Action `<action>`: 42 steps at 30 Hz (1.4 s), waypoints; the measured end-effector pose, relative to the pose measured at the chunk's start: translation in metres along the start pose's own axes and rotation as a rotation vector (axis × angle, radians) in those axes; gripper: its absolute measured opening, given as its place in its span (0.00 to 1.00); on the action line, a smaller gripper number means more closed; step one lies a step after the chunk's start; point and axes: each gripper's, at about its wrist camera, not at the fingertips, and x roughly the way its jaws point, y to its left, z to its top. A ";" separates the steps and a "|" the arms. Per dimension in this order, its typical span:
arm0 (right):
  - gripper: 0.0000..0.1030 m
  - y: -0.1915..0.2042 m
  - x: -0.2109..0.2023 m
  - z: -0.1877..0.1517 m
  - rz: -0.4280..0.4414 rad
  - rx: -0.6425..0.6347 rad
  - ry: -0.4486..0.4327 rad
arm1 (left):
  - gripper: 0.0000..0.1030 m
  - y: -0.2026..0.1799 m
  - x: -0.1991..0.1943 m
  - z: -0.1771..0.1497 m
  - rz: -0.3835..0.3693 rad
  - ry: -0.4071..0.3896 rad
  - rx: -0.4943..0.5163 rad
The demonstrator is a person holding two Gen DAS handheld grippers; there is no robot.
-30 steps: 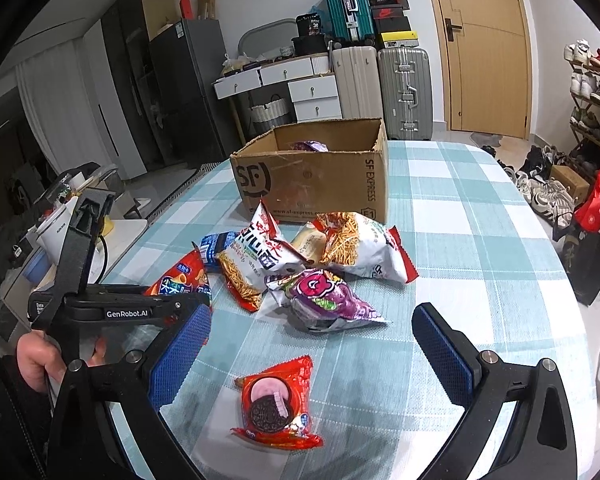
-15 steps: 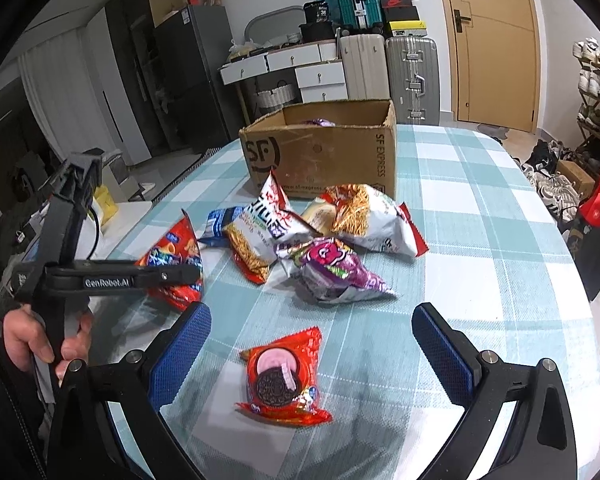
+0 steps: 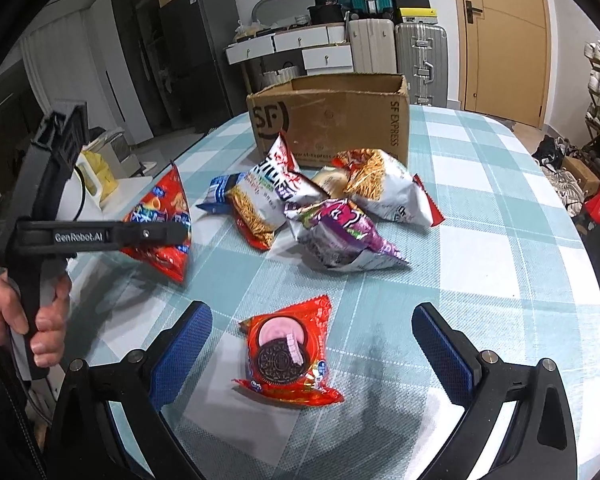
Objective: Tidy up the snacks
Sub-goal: 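Grasp the red Oreo cookie pack with the right tool while the left holds the chip bag, then carry the chip bag and Oreo pack toward the cardboard box with both tools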
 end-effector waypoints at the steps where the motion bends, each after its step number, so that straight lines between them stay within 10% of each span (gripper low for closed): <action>1: 0.99 0.000 0.001 -0.001 0.000 -0.002 0.003 | 0.38 0.000 -0.001 0.000 0.001 -0.003 -0.001; 27: 0.98 0.018 0.031 -0.020 -0.051 -0.097 0.080 | 0.38 -0.015 -0.028 -0.003 0.031 -0.061 0.055; 38: 0.45 0.030 0.035 -0.028 -0.058 -0.149 0.098 | 0.38 -0.015 -0.030 -0.003 0.029 -0.063 0.055; 42: 0.44 0.026 0.032 -0.027 -0.039 -0.125 0.096 | 0.38 -0.018 -0.034 -0.004 0.022 -0.071 0.058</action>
